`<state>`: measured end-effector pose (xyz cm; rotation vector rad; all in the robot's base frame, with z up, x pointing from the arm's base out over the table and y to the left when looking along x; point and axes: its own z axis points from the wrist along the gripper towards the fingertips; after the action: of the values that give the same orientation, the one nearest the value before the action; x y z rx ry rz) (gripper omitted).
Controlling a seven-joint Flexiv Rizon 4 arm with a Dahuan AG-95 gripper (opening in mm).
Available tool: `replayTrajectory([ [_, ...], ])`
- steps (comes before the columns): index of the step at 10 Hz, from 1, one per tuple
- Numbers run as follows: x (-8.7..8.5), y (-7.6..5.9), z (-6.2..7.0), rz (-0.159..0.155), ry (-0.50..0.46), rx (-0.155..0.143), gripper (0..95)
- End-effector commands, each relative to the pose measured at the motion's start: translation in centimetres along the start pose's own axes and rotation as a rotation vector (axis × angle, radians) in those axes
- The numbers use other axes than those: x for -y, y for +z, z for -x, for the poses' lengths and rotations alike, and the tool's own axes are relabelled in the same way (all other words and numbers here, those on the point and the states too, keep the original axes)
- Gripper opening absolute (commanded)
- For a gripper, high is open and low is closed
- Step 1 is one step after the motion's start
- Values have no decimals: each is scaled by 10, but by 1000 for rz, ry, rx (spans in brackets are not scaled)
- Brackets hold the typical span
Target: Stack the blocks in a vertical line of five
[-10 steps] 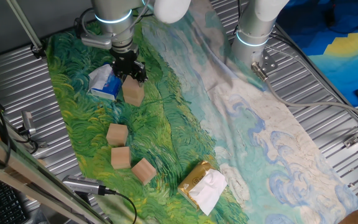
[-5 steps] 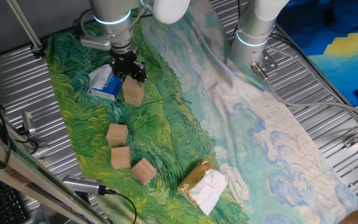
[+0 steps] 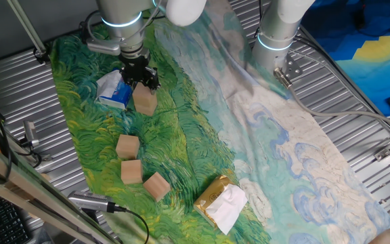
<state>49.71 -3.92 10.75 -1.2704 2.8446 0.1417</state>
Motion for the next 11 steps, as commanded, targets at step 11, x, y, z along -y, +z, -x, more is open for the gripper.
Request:
replayTrajectory([
  [11, -2, -35, 1, 20, 51, -23, 570],
])
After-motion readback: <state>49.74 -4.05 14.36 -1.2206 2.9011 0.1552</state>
